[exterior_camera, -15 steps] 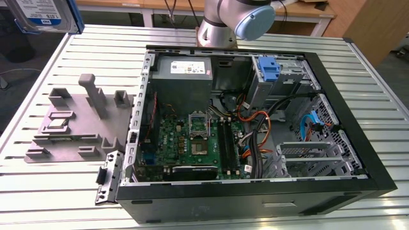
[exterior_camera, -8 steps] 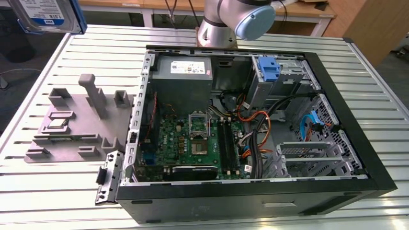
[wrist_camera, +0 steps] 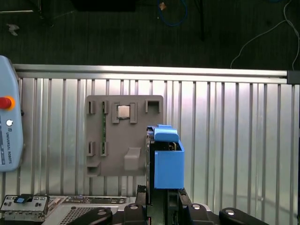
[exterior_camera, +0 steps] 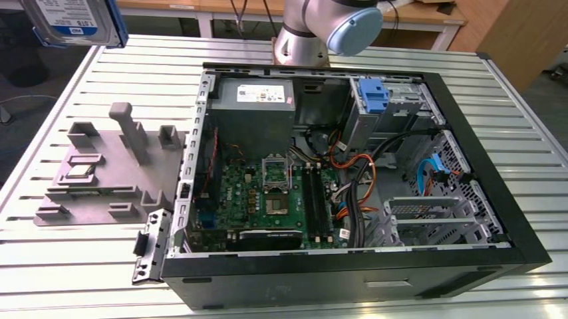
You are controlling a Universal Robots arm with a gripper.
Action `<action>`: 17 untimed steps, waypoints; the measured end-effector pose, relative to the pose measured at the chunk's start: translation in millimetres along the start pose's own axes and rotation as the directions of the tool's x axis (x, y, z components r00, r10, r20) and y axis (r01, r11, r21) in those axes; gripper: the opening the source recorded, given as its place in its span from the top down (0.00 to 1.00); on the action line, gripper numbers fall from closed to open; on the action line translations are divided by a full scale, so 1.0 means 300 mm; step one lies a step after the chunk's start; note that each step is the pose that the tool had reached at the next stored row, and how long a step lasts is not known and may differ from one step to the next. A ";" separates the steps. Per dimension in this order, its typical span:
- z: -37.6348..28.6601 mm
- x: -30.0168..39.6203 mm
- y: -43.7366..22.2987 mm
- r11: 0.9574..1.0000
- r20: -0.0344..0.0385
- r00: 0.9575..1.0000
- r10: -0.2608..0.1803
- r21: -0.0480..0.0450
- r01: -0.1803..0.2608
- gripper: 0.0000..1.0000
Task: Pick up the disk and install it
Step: 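Pick up the disk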
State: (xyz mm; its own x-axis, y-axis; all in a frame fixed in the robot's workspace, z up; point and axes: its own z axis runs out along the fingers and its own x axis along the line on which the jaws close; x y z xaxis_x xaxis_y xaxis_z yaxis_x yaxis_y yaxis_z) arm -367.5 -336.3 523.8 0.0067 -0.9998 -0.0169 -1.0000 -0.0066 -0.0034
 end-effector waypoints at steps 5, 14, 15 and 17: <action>0.000 0.000 -0.010 1.000 0.000 1.000 0.000 0.000 0.000 0.65; 0.000 0.000 -0.013 1.000 0.000 1.000 0.000 0.000 0.000 0.65; 0.000 0.000 -0.016 1.000 0.000 1.000 0.000 0.000 0.000 0.65; 0.000 0.000 -0.022 1.000 0.000 1.000 0.000 0.000 0.000 0.65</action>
State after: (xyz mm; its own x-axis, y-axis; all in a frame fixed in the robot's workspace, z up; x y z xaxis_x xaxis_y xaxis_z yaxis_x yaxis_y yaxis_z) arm -361.0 -336.3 523.7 0.0067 -0.9998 -0.0169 -1.0000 -0.0066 -0.0034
